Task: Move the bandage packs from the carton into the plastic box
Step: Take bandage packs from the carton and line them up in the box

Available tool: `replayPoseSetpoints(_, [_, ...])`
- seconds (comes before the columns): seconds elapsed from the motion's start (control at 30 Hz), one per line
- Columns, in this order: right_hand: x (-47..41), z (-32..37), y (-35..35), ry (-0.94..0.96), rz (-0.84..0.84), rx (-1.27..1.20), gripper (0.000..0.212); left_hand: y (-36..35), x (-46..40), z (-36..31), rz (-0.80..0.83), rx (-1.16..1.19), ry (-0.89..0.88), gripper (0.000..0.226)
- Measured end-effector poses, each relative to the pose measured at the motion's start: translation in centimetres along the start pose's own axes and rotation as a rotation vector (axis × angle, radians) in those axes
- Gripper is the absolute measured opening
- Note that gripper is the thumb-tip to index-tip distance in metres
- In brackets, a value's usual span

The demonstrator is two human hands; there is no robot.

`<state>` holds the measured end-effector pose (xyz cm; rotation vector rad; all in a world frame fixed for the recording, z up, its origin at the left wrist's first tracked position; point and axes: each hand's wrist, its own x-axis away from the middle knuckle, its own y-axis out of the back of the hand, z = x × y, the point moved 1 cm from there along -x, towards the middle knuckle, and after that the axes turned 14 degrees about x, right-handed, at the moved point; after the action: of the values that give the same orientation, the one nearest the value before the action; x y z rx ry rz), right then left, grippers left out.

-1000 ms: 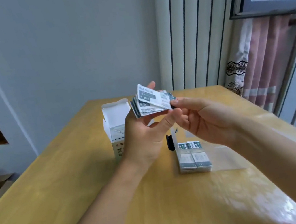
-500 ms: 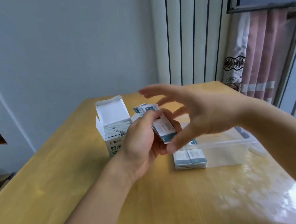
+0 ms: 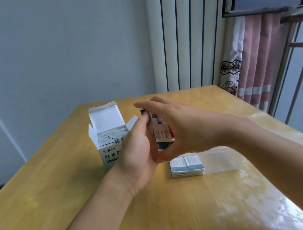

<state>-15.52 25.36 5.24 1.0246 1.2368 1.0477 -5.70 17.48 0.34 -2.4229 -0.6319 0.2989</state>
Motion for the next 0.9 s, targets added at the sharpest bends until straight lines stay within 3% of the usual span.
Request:
replayPoseSetpoints(0.37, [-0.3,0.0,-0.7,0.009,-0.033,0.024,0.135,0.1,-0.1,0.3,-0.099,0.121,-0.012,0.054])
replayPoseSetpoints(0.53, [0.0,0.2,-0.3,0.015,-0.012,0.034,0.131,0.0,-0.1,0.3,-0.122,0.099,-0.061,0.049])
replayPoseSetpoints(0.6, [0.0,-0.1,0.6,-0.016,0.004,-0.087,0.116,-0.1,0.0,0.2,-0.127,0.1,-0.09,0.048])
replayPoseSetpoints(0.77, [-0.1,-1.7,2.3,-0.102,-0.204,-0.271,0.028,-0.4,0.3,0.0,-0.067,0.05,-0.073,0.051])
replayPoseSetpoints(0.9, [-0.4,-2.6,1.7,-0.182,-0.218,-0.445,0.014,-0.5,0.4,0.4,0.016,-0.02,-0.041,0.055])
